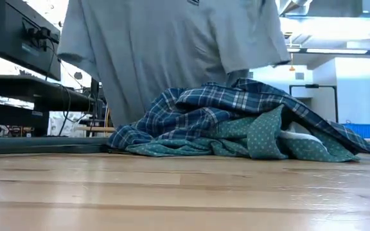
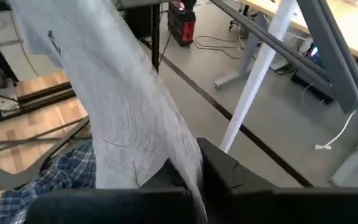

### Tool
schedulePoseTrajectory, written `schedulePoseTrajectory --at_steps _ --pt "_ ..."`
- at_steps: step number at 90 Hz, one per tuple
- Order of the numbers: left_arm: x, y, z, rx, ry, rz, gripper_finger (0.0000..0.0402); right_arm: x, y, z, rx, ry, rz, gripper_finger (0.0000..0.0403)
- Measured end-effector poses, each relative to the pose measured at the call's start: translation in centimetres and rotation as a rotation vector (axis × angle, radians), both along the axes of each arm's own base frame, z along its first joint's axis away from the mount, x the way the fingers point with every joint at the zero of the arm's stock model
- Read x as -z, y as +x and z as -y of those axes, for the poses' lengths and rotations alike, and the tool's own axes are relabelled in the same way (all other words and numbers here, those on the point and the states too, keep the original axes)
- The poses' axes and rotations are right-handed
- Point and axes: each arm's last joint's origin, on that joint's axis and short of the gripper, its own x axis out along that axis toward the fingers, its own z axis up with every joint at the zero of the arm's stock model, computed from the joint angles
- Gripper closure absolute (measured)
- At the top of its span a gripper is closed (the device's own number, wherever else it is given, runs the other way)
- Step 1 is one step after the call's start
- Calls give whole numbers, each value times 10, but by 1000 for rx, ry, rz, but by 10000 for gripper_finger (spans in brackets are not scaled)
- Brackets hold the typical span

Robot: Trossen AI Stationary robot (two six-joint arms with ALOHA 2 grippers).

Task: Hang clothes
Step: Unhang the gray t-shirt from the hanger rack

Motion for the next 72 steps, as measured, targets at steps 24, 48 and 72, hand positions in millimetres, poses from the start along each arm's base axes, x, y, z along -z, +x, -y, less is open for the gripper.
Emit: schedulePoseTrajectory --at_steps 24,48,72 --pt "-9 -28 12 156 -11 96 397 23 3 10 31 6 44 403" --pt "-10 -16 13 344 -127 232 398 6 9 -2 -91 -5 240 403" --pt "-64 -8 22 855 -76 942 397 -13 43 -64 -520 -143 252 403"
